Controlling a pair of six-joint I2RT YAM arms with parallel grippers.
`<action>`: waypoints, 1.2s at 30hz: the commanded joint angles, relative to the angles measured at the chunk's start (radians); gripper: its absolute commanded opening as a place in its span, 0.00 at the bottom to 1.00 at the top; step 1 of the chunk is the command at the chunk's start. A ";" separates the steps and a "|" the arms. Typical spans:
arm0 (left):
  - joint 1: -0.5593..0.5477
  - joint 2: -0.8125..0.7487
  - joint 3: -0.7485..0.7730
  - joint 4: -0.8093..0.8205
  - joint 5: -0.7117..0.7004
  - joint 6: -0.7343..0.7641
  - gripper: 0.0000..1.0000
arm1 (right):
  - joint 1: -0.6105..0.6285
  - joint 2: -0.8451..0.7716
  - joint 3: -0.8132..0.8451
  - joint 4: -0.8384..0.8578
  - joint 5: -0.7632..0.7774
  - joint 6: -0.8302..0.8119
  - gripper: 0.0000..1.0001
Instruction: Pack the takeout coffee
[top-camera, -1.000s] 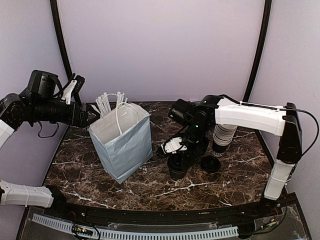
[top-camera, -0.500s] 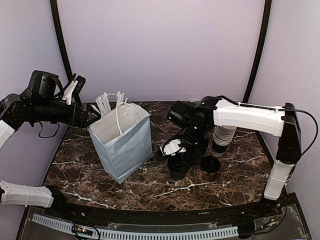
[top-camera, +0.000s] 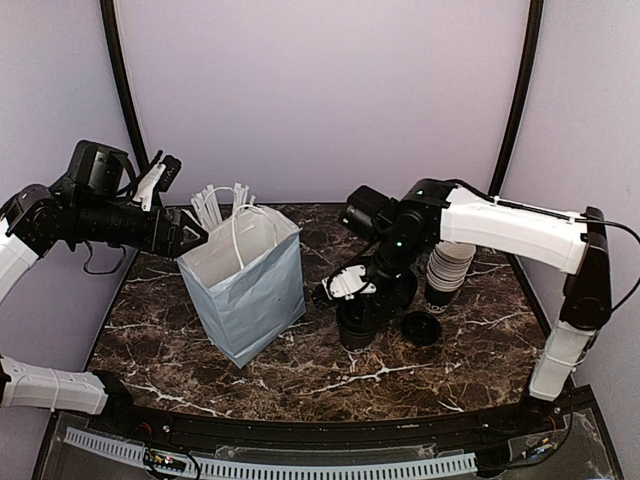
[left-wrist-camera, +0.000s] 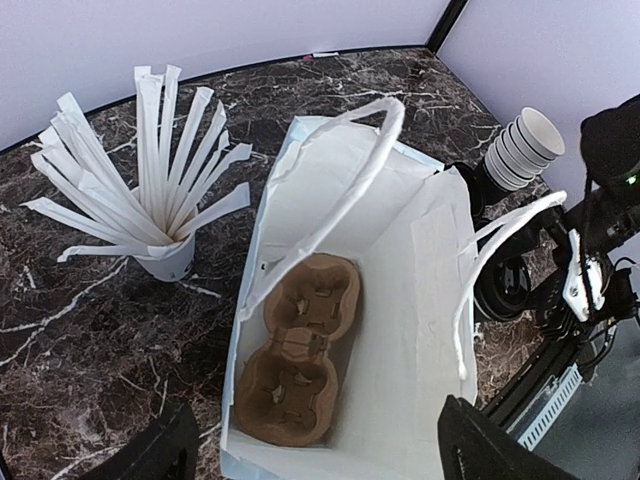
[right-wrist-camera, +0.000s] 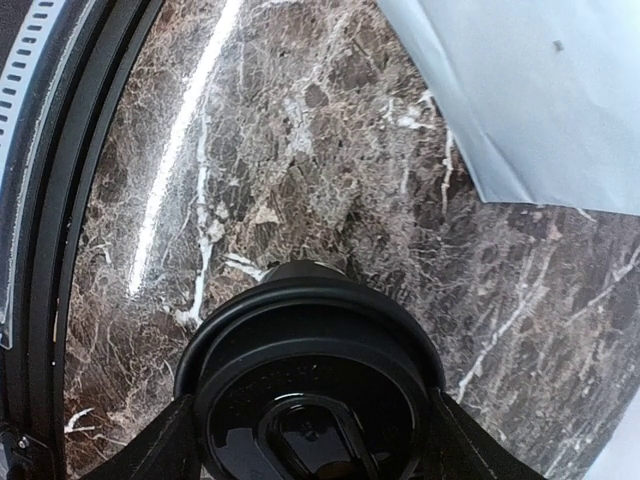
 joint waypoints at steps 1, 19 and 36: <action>0.006 0.020 0.022 -0.024 0.069 0.028 0.84 | 0.005 -0.120 0.089 -0.016 0.069 -0.019 0.56; 0.007 0.116 -0.016 0.071 -0.043 0.117 0.52 | -0.008 -0.171 0.482 0.183 0.220 0.068 0.53; 0.006 0.172 0.183 -0.017 -0.110 0.180 0.51 | -0.008 -0.202 0.448 0.243 0.243 0.095 0.52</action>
